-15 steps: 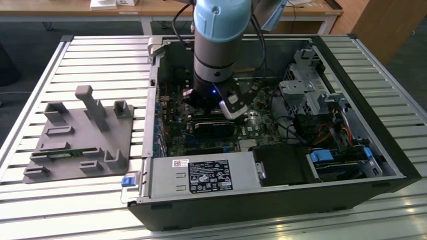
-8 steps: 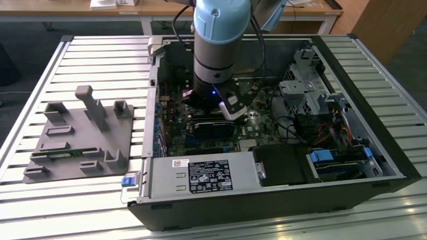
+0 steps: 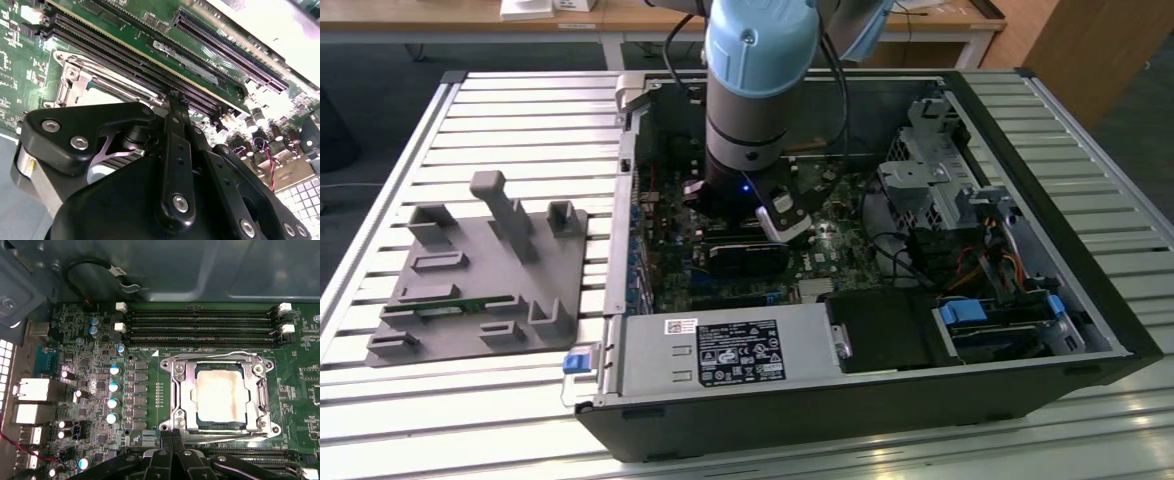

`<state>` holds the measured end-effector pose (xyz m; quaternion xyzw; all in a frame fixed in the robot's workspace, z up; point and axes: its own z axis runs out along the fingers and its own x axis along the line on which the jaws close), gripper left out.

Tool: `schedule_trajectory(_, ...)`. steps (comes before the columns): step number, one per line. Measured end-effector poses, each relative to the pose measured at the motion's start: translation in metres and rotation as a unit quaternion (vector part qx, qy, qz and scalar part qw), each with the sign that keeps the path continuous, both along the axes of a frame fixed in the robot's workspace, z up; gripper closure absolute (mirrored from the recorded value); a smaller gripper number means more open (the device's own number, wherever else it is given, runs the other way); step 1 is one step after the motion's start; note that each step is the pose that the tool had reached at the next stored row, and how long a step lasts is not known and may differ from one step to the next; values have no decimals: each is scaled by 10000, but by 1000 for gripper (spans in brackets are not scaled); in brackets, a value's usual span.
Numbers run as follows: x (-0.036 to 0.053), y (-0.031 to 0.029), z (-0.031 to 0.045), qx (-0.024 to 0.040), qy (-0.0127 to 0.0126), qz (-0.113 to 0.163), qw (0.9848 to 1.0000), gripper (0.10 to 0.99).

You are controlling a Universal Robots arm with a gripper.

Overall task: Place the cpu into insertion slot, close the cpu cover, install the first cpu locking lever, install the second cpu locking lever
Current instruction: 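Install the second cpu locking lever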

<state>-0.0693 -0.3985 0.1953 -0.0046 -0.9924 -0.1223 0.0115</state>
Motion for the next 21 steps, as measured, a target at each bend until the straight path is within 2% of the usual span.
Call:
schedule_trajectory(8,-21,0,-25,140,-1,0,9999,980)
schedule_trajectory(9,-20,6,-36,174,-8,-1,9998,980)
schedule_trajectory(11,-21,6,-40,196,-5,-1,9998,980)
schedule_trajectory(13,-24,4,-40,213,-2,0,9998,980)
schedule_trajectory(21,-35,1,-55,216,-2,0,9998,980)
